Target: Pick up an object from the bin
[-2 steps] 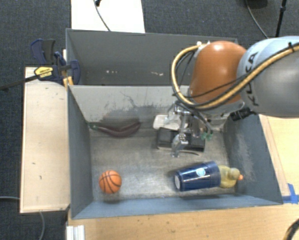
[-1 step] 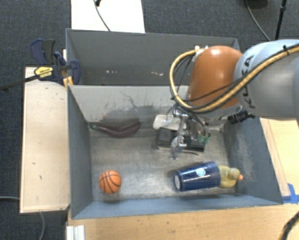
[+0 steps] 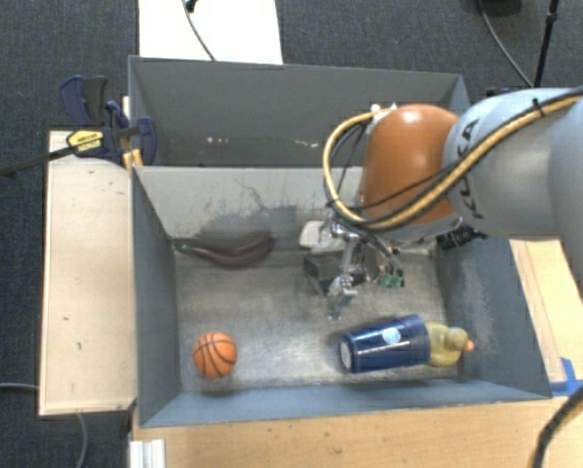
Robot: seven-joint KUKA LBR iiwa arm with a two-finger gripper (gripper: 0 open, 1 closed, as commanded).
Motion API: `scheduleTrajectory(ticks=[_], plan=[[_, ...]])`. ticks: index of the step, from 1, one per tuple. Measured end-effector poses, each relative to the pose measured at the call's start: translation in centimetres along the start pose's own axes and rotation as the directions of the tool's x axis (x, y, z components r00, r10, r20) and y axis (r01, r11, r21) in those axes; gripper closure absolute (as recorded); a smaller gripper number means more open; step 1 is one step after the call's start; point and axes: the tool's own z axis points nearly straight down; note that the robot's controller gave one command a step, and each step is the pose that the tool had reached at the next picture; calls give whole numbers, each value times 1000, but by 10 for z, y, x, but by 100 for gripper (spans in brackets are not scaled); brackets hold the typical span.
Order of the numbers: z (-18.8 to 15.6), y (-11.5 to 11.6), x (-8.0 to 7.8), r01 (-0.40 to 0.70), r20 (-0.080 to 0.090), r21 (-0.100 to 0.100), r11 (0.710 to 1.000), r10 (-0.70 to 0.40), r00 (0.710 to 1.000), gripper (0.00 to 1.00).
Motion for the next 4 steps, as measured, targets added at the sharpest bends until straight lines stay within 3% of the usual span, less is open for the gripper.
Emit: scheduleTrajectory(ticks=[2,3,4], plan=[[-14,-7,-3,-40,-9,1,999,40,999,0],[39,-30,-12,15,-3,-4,1000,-15,1000,100],[39,-30,-12,15,-3,-4,1000,-15,1000,100]])
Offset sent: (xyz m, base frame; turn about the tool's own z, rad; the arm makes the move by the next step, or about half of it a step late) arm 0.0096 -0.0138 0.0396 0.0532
